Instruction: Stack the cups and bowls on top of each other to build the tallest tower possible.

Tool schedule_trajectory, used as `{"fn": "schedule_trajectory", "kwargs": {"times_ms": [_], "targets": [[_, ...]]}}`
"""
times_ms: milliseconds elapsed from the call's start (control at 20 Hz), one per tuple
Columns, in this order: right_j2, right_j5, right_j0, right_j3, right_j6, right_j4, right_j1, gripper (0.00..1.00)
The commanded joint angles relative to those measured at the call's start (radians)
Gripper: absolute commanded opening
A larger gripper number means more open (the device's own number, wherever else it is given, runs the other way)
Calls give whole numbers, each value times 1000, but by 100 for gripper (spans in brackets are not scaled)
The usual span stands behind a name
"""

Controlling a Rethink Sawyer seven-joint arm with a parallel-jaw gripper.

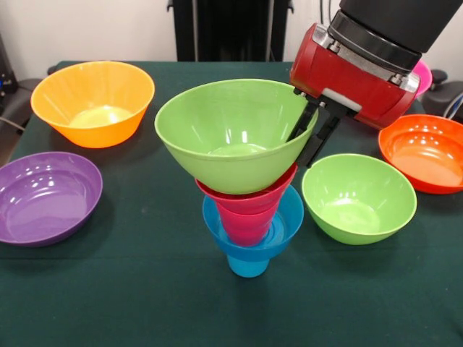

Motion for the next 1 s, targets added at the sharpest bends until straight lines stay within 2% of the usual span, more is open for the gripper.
{"fn": "schedule_trajectory", "kwargs": {"times_ms": [50,1000], "targets": [[81,-6,20,55,113,-36,31,0],[86,-37,33,88,133,-34,31,0]]}}
